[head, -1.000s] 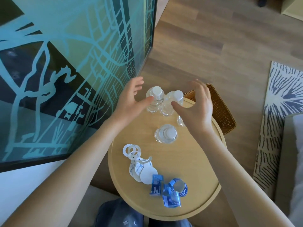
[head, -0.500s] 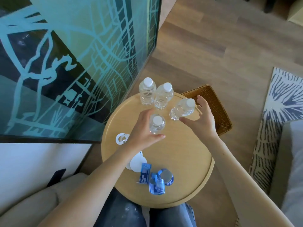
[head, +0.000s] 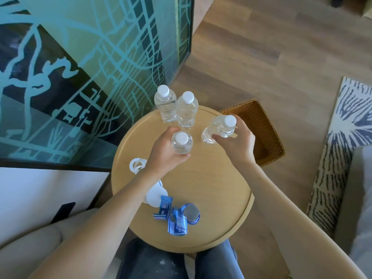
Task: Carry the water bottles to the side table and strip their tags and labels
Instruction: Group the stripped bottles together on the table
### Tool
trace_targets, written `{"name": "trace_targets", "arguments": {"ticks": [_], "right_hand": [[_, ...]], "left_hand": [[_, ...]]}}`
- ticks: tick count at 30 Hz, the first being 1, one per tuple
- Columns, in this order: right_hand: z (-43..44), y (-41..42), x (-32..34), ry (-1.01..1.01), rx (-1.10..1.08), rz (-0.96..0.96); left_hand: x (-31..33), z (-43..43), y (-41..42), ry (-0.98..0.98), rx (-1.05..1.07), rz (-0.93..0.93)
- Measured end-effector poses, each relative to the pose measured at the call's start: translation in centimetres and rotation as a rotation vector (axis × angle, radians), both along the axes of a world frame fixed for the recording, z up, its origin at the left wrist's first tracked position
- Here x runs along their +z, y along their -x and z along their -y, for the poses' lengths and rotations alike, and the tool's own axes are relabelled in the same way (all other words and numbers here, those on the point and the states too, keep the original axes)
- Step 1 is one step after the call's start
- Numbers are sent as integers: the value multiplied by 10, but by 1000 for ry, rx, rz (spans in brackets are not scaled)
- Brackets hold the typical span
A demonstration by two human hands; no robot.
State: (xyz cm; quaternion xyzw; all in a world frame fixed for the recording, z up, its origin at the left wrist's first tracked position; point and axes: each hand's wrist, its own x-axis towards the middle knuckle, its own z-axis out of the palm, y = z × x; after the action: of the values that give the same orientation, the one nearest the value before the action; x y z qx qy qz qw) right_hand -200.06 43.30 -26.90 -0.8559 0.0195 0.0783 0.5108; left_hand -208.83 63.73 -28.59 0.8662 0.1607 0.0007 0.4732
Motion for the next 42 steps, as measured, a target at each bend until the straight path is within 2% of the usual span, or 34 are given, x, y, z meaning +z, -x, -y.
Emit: {"name": "trace_targets", "arguments": {"ticks": [5,9,15,28,42], "right_hand": [[42,6,10,24,-40,0],[68,8,8,47,-52,-21],[84,5,3,24,-45,-17],[60,-13,-15,-22,-44,-5],[40,-22,-15,-23,-50,15]], "left_hand": [[13,25,-22,30,-22,2],[19,51,-52,38,-117,19],[10,71,-89,3,-175,24],[-8,71,-110,17,-70,13],[-7,59,-111,13,-96,14]]}}
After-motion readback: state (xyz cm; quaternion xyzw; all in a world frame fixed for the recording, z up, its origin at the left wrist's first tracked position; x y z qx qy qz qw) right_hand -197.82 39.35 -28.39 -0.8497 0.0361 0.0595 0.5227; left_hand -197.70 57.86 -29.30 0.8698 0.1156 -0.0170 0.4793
